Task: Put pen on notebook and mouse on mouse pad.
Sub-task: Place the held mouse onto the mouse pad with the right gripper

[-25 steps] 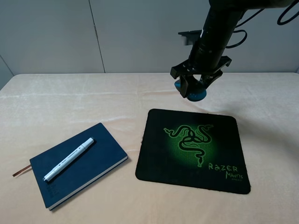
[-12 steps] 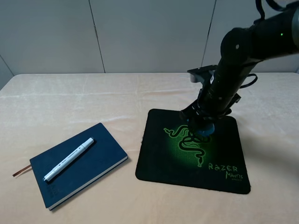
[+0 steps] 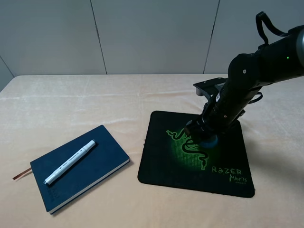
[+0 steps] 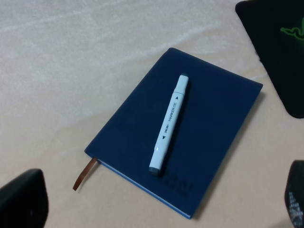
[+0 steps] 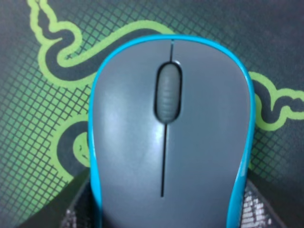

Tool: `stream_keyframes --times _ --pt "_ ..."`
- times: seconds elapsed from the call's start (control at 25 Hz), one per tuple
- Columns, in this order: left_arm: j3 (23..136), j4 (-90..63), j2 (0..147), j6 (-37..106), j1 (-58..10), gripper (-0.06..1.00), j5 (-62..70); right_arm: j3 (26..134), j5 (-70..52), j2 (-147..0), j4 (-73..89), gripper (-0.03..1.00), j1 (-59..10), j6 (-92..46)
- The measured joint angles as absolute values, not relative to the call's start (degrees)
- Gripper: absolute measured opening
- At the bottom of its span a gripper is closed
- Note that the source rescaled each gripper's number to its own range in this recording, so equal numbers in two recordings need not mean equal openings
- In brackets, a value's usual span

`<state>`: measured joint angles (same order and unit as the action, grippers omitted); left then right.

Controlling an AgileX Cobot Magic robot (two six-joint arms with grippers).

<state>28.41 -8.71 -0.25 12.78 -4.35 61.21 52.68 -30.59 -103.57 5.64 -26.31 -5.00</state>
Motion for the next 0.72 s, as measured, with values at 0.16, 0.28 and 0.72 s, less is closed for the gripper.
stream_keyframes --times 0.16,0.28,0.72 --pt "28.41 -8.71 -0.25 12.78 -4.35 1.0 61.21 50.67 -26.28 -103.57 5.59 0.0 -26.31 -5.17" --pt "28.41 -8.71 -0.25 12.78 -4.35 1.0 61.21 50.14 -25.14 -103.57 5.37 0.0 -26.31 -5.2" --pt "28.41 -8.71 -0.25 12.78 -4.35 1.0 61.21 50.08 -25.67 -103.57 6.2 0.92 -26.31 -4.39"
